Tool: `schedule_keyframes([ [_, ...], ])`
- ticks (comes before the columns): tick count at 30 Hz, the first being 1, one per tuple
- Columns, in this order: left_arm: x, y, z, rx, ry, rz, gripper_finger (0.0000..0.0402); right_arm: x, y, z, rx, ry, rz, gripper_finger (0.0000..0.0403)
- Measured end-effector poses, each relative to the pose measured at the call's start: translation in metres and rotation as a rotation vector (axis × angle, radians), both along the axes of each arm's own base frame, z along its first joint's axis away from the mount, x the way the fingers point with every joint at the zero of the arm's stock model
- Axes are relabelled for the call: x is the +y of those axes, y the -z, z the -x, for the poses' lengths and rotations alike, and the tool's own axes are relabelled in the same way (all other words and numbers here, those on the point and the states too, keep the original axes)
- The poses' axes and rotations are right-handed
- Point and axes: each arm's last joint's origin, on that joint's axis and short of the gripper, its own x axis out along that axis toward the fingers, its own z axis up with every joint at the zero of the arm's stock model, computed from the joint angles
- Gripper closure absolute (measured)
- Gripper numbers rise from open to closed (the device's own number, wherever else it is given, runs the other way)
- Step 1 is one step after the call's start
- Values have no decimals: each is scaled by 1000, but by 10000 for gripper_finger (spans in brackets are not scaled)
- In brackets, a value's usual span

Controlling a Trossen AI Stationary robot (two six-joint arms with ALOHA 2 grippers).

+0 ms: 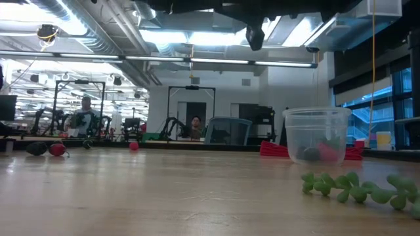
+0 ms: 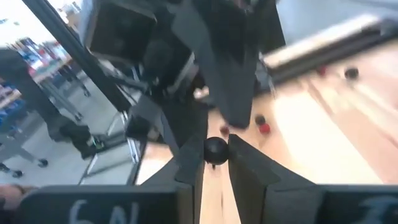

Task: Pick and placing Produce into tupperware
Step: Put the bottom blueberry into the transparent container

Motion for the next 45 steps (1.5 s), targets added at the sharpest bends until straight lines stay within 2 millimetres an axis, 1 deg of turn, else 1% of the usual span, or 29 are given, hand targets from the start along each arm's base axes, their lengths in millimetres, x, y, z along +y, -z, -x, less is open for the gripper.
schedule_keyframes([
  [2, 0, 5, 1, 45, -21, 22, 205, 0, 5, 2, 62, -2, -3, 337],
  [5, 2, 16, 4, 150, -85, 78, 200, -1, 12, 9, 187, -2, -6, 337],
  [11, 1, 36, 14, 332, -171, 263, 203, -2, 5, 31, 453, 27, 13, 337],
  [13, -2, 40, 17, 374, -188, 307, 202, -2, 7, 39, 554, 31, 14, 337],
  [15, -6, 43, 20, 401, -201, 345, 201, -2, 14, 47, 673, 42, -1, 337],
  [18, -11, 46, 23, 422, -219, 407, 201, -2, 31, 57, 840, 86, -29, 337],
  [20, -15, 47, 25, 430, -229, 441, 201, -3, 43, 62, 915, 130, -27, 337],
  [25, -23, 50, 29, 463, -238, 488, 204, -4, 64, 70, 959, 144, -17, 337],
  [29, -27, 52, 32, 478, -256, 532, 205, -4, 77, 75, 974, 127, 9, 337],
  [34, -32, 53, 33, 480, -266, 572, 205, -4, 89, 77, 945, 111, 29, 336],
  [37, -35, 53, 34, 478, -265, 590, 205, -4, 92, 77, 939, 111, 29, 336],
  [45, -43, 53, 37, 487, -236, 584, 205, -4, 91, 75, 909, 110, 26, 333],
])
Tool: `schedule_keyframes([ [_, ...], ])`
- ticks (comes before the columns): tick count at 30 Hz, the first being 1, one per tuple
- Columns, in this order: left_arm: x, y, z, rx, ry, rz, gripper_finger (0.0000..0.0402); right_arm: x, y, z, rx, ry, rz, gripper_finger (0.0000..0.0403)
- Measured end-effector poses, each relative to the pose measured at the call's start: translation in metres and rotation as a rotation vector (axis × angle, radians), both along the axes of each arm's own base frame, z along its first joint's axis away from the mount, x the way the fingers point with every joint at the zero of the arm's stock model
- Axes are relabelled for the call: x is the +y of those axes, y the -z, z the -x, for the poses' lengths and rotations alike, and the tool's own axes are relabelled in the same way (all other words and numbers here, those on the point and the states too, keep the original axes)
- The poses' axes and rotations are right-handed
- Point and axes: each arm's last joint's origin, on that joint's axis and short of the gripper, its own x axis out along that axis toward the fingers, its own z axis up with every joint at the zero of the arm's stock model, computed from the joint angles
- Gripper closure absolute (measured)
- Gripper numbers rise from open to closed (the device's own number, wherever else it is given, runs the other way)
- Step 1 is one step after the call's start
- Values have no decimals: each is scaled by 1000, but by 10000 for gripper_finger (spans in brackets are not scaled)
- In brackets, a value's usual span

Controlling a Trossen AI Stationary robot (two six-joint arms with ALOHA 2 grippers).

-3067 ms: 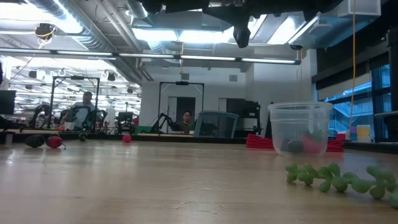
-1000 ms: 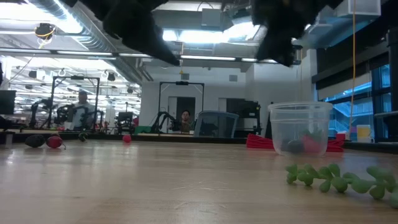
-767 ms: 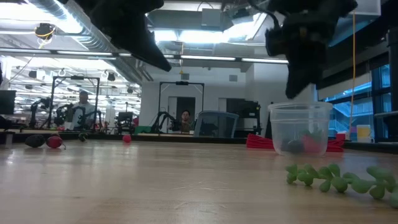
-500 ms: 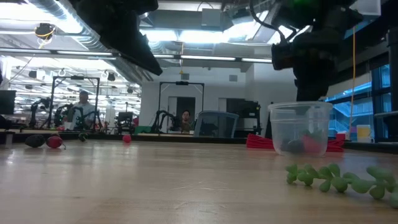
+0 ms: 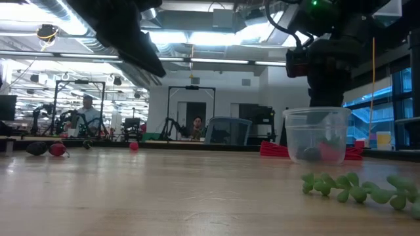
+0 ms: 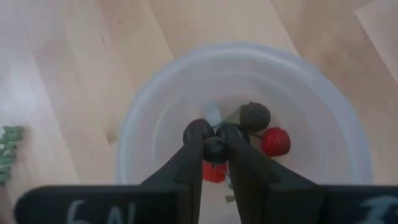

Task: Pick and placing Produce into tupperware
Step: Put the bottom blueberry into the transparent container, then put the blueberry into the transparent container

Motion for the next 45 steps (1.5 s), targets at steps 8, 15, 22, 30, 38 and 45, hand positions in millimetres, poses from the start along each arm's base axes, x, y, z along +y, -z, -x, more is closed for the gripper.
schedule_keyframes([
  [8, -8, 0, 3, 1, 35, -4, 205, 0, 0, 0, -2, -27, 12, 270],
  [15, -10, 3, 6, 51, 67, 1, 192, 0, 0, 0, -1, -23, 10, 201],
  [22, -13, 5, 8, 88, 116, 99, 169, 0, 0, 0, -1, -19, 8, 165],
  [30, -28, 14, 25, 278, 142, 275, 162, 0, -1, -2, -29, -21, 8, 163],
  [38, -54, 20, 52, 391, 43, 275, 162, 0, -5, -8, -100, -26, 12, 163],
  [45, -75, 40, 53, 451, 2, 258, 162, 0, -8, -12, -153, -44, 25, 163],
])
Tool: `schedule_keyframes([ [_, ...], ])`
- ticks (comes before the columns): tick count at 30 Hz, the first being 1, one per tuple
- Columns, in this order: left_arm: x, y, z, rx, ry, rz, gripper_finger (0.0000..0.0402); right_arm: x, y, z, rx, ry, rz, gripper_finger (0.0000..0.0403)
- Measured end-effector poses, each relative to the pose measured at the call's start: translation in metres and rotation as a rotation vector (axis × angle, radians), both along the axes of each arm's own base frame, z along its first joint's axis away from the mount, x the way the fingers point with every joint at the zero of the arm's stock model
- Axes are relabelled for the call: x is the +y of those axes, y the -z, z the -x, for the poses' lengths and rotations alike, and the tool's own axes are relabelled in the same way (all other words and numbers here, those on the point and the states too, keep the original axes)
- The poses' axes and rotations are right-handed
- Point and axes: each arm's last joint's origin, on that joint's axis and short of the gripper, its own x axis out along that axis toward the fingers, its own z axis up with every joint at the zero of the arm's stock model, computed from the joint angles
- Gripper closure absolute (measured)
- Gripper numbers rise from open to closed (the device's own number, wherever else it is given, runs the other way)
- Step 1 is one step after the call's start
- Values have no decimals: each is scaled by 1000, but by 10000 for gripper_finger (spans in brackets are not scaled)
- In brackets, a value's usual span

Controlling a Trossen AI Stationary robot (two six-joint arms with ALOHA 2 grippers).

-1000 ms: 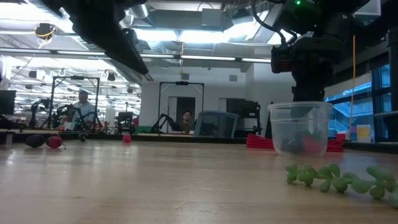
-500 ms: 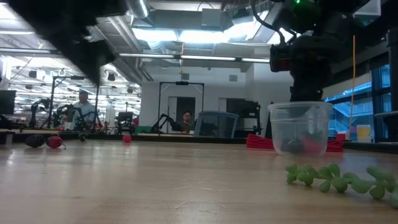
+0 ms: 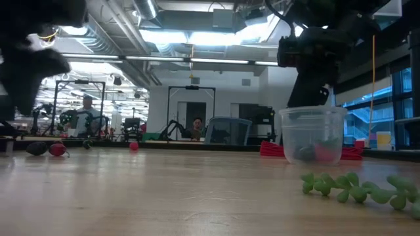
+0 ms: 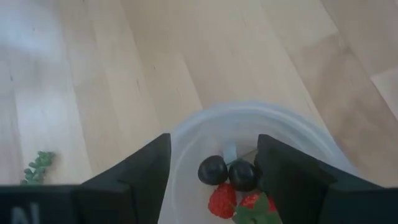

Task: Pick and placing Produce into tupperware
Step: Put the blueberry into the transparent container

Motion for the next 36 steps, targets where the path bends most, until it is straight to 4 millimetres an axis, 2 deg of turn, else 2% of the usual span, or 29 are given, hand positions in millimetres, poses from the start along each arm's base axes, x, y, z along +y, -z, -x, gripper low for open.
schedule_keyframes([
  [3, -9, 11, -9, 94, 13, 0, 162, 0, -1, -1, -12, 0, 0, 163],
  [8, -19, 18, -23, 206, 14, -59, 162, 0, -1, -1, -11, 0, 0, 163],
  [19, -25, 38, -32, 243, 0, -122, 162, 0, -1, -1, -13, -1, -1, 163],
  [32, -29, 36, -38, 178, 0, -85, 162, 0, -1, -1, -13, -1, -1, 163],
  [36, -28, 36, -37, 213, 6, -51, 162, 0, -1, -1, -13, -1, -1, 163],
])
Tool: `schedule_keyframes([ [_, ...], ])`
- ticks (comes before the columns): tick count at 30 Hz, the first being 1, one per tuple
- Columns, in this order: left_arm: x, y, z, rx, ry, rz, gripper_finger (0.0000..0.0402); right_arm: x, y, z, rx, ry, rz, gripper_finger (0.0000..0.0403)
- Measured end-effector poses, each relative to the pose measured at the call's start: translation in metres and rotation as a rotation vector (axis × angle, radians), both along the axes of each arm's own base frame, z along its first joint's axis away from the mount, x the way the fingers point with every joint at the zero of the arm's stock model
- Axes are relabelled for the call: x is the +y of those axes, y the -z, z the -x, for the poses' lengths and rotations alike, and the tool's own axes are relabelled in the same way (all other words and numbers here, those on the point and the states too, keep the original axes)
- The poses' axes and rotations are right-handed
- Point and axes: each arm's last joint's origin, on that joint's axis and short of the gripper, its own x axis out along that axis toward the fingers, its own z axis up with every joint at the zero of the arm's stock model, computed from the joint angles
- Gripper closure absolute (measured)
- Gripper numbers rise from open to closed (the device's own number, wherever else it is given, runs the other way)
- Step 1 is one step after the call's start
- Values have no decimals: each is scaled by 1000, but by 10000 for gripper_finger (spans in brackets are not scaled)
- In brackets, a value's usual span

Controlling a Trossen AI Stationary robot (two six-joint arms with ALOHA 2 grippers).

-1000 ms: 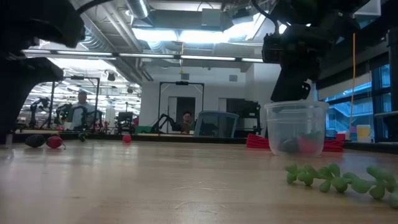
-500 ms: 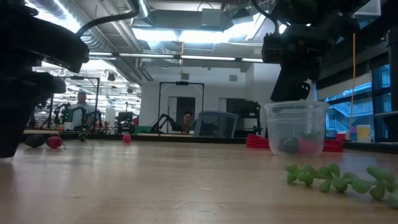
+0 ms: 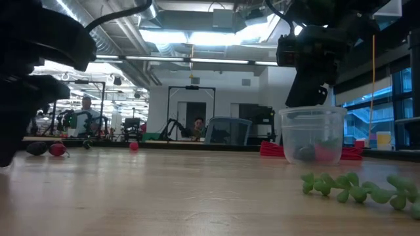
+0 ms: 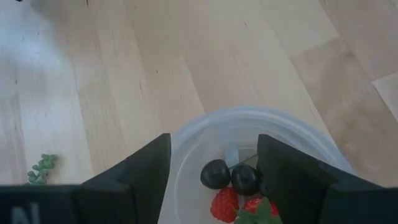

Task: Pick and placing Produce into tupperware
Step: Put the blueberry into the transparent container

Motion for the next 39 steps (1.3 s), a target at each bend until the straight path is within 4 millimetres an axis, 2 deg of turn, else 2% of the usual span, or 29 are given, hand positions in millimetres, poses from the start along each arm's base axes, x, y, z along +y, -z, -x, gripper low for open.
schedule_keyframes([
  [7, 2, 11, -3, 54, -18, -10, 163, 0, 0, 0, -1, -3, 2, 163],
  [11, 3, 14, -3, 73, -20, -17, 177, 0, 0, 0, -3, -3, 3, 163],
  [31, 5, 15, -1, 84, -8, -50, 364, 0, 0, 0, -3, 1, 0, 163],
  [39, 6, 15, -1, 75, -10, -61, 363, 0, 0, 0, -3, 0, 0, 163],
])
